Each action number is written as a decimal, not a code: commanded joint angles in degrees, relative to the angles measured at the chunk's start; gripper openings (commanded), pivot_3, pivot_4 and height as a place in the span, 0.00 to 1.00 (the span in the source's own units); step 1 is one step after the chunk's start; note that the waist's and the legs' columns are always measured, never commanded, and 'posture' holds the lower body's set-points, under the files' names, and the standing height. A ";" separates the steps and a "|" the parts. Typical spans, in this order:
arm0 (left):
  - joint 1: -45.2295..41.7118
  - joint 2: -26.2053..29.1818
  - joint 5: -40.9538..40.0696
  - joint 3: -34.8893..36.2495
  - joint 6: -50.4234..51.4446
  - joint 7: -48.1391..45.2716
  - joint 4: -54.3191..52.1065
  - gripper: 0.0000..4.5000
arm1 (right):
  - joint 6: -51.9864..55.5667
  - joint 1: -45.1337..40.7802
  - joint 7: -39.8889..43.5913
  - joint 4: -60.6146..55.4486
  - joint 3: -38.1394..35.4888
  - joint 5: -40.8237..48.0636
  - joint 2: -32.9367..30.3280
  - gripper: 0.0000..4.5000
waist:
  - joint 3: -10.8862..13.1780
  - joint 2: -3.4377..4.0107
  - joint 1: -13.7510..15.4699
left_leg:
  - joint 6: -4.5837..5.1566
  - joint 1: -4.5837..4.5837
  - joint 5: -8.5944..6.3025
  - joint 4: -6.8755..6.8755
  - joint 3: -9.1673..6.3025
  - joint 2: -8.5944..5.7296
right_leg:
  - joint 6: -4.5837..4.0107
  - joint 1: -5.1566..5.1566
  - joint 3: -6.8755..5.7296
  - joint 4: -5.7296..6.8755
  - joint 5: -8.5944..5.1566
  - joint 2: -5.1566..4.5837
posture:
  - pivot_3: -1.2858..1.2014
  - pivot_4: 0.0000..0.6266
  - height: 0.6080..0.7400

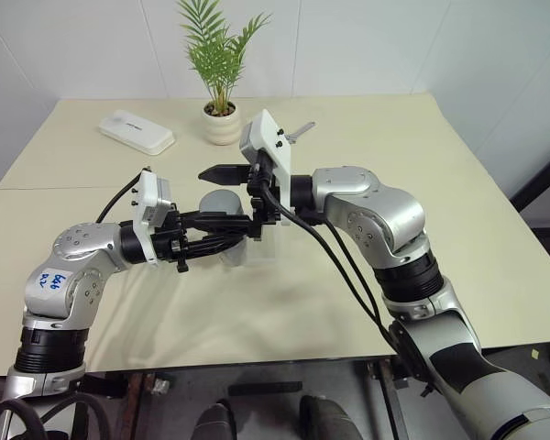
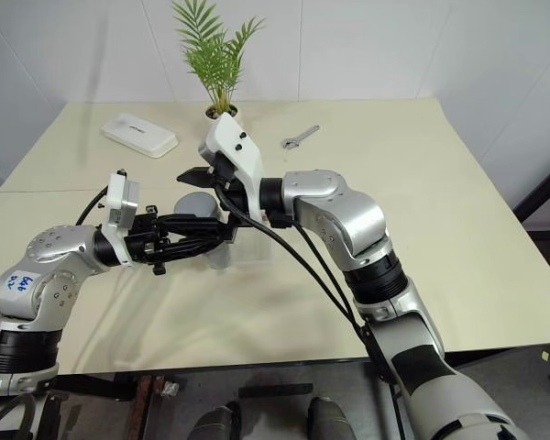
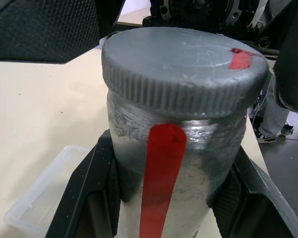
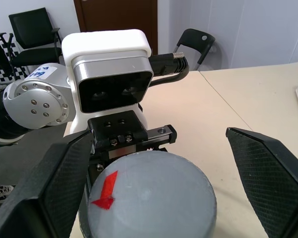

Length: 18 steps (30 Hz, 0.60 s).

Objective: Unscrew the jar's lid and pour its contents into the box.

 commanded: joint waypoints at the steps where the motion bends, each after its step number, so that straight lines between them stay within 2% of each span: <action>1: -0.15 0.57 -0.99 1.15 -0.12 0.14 -2.04 0.43 | -2.63 0.27 0.68 0.26 -2.02 0.28 -0.21 0.99 | 0.00 0.00 0.01 | 0.00 0.00 0.00 0.00 0.00 0.00 | 0.00 0.00 0.00 0.00 0.00 0.00 | 0.52 0.24 1.00; 5: -0.32 0.19 -0.70 1.40 -1.11 0.34 -1.86 0.43 | -5.78 1.15 3.34 4.93 -5.80 1.74 -1.80 0.99 | 0.00 -0.01 0.06 | 0.00 0.00 0.00 0.01 0.00 0.00 | 0.01 0.02 0.00 -0.01 0.01 0.00 | 0.52 0.24 1.00; 18: 0.39 0.59 -0.90 2.32 -1.76 0.92 -2.07 0.43 | -16.21 3.14 11.83 12.87 -9.20 -0.91 -14.15 0.99 | 0.00 -0.01 0.00 | 0.02 0.00 -0.01 0.04 0.07 0.00 | 0.04 0.02 0.06 -0.06 0.02 0.00 | 0.52 0.24 1.00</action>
